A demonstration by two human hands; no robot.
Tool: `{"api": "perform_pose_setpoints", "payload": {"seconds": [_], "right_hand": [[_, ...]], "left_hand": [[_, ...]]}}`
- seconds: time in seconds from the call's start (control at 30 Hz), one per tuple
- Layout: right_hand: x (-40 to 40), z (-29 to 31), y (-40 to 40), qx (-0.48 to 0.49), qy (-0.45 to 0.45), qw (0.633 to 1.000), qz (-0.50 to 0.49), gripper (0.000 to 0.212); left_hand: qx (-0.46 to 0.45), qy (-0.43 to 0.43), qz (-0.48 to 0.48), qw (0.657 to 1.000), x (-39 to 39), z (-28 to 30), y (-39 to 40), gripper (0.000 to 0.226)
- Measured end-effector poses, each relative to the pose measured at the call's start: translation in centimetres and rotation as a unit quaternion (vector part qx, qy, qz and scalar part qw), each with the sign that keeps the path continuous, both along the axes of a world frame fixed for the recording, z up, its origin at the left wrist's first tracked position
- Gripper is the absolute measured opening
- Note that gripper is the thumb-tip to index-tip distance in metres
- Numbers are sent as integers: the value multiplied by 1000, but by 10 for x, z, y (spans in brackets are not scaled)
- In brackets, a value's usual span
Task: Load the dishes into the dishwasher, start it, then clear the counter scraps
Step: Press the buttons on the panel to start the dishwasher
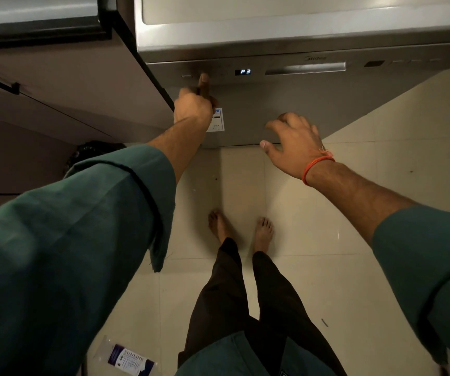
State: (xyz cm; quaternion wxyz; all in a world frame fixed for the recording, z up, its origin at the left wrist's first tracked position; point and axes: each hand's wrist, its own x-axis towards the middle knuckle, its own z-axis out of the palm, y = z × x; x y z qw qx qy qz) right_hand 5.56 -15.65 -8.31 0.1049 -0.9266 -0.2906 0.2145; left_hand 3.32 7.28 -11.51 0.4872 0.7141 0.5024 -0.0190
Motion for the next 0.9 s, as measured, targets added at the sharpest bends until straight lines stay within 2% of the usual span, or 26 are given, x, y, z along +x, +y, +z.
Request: {"api": "perform_pose_setpoints", "payload": {"seconds": [0.07, 0.17, 0.33, 0.6, 0.9], "right_hand": [[0, 0, 1, 0, -3, 1000, 3, 48], [1, 1, 3, 0, -2, 1000, 3, 49], [2, 6, 6, 5, 0, 1000, -4, 50], [7, 13, -2, -7, 12, 1000, -20, 53], [28, 16, -32, -4, 16, 998, -65, 55]], "left_hand": [[-2, 3, 6, 1000, -1, -3, -1, 42], [-4, -2, 9, 1000, -3, -4, -2, 30], [-11, -13, 3, 1000, -5, -1, -2, 48], [-72, -32, -20, 997, -8, 4, -36, 63], [-103, -40, -53, 993, 7, 15, -78, 61]]}}
